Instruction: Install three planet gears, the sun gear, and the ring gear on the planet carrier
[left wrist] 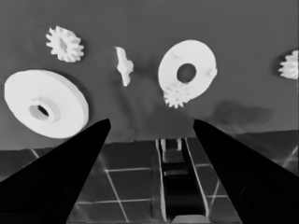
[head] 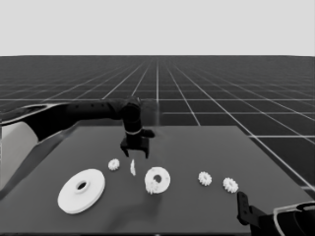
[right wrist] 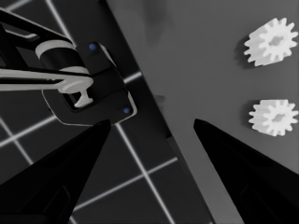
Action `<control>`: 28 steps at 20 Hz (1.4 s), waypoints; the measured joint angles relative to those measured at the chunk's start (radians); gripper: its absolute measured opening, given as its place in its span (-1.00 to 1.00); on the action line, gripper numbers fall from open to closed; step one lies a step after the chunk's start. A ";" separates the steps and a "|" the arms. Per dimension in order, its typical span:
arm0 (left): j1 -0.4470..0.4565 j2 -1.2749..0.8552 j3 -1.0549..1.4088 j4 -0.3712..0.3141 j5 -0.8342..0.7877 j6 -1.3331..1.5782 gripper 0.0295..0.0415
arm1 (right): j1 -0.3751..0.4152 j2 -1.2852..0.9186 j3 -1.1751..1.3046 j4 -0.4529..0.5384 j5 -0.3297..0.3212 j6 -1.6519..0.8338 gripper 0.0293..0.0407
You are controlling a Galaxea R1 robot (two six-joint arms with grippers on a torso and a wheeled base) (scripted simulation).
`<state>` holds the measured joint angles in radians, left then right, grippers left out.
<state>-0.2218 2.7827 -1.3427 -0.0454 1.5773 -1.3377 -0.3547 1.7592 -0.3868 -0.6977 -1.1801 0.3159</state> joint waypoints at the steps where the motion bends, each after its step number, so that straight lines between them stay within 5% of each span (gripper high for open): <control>1: 0.001 -0.159 -0.077 0.004 0.008 0.183 0.50 | 0.000 0.000 0.000 0.000 0.000 0.000 0.61; 9: 0.007 -0.211 -0.408 0.014 0.015 0.523 0.49 | 0.000 0.000 0.000 0.000 0.000 0.000 0.61; 10: 0.123 -0.213 -0.404 0.124 -0.087 0.524 0.49 | 0.000 0.000 0.000 0.000 0.000 0.000 0.61; 12: 0.295 -0.171 -0.500 0.220 -0.190 0.563 0.49 | 0.000 0.000 0.000 0.000 0.000 0.000 0.61; 19: 0.359 -0.120 -0.614 0.249 -0.248 0.614 0.49 | 0.000 0.000 0.000 0.000 0.000 0.000 0.61; 21: 0.359 -0.121 -0.617 0.250 -0.250 0.616 -0.67 | 0.000 0.000 0.000 0.000 0.000 0.000 0.61; 28: 0.359 -0.119 -0.619 0.252 -0.252 0.616 -0.72 | 0.000 0.000 0.000 0.000 0.000 0.000 0.61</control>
<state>0.1377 2.6634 -1.9620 0.2062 1.3251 -0.7214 -0.3547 1.7592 -0.3868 -0.6977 -1.1801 0.3159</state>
